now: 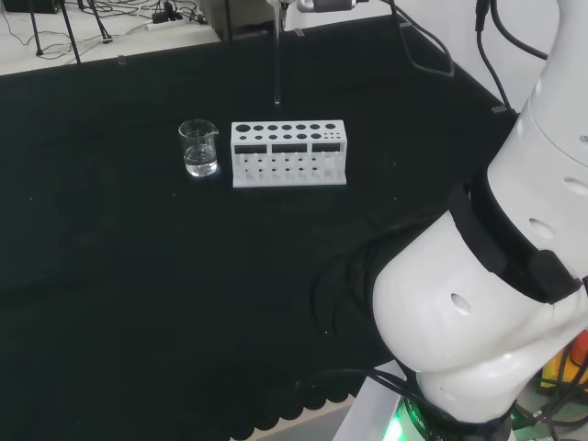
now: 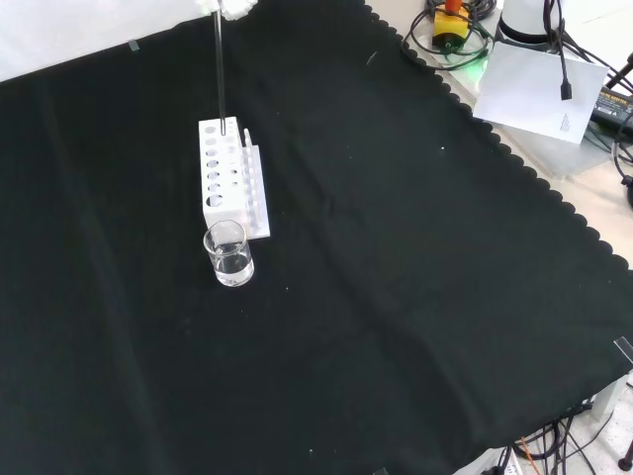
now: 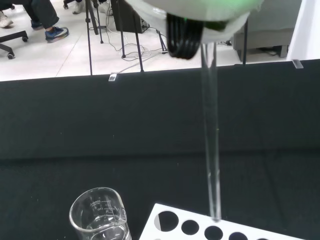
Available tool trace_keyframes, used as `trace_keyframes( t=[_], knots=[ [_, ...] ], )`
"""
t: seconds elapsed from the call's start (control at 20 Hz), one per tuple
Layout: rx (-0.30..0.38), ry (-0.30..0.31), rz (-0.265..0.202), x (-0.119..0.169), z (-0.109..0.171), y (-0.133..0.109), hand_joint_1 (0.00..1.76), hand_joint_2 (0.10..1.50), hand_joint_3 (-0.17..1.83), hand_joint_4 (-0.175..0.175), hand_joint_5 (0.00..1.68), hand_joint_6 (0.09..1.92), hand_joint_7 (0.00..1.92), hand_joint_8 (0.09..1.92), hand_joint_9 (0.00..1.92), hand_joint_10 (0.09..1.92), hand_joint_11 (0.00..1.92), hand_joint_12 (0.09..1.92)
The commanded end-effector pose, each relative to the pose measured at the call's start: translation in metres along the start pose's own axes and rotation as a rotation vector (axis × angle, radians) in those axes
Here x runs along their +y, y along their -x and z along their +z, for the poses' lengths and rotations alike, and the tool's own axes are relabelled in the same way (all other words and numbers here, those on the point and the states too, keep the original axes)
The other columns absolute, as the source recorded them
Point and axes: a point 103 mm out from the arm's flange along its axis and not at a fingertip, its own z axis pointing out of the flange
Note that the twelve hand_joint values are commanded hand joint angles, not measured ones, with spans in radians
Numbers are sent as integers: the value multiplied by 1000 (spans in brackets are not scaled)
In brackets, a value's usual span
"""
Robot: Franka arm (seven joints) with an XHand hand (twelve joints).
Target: Stir in the beaker to the left of the white test tube rack with the glass rod.
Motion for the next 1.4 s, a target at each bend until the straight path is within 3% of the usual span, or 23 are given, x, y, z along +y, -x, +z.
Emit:
trace_keyframes(
  t=[0.05, 0.3, 0.7, 1.05, 1.4],
  knots=[
    [-2, -3, -8, 0, 0, -1, 1316, 719, 638, -175, 1139, 614, 1208, 1059, 1618, 824, 1614, 680],
    [32, 3, -20, 3, -5, -10, 1315, 720, 636, -175, 1141, 611, 1207, 1060, 1619, 821, 1615, 680],
    [50, 18, -127, 21, -15, -59, 1316, 720, 634, -175, 1143, 606, 1208, 1060, 1620, 818, 1616, 680],
    [72, 3, -211, 42, 4, -102, 1316, 718, 636, -175, 1147, 601, 1208, 1059, 1624, 816, 1617, 681],
    [85, -25, -249, 61, 24, -118, 1316, 716, 638, -175, 1151, 595, 1209, 1059, 1627, 814, 1618, 682]
  ],
)
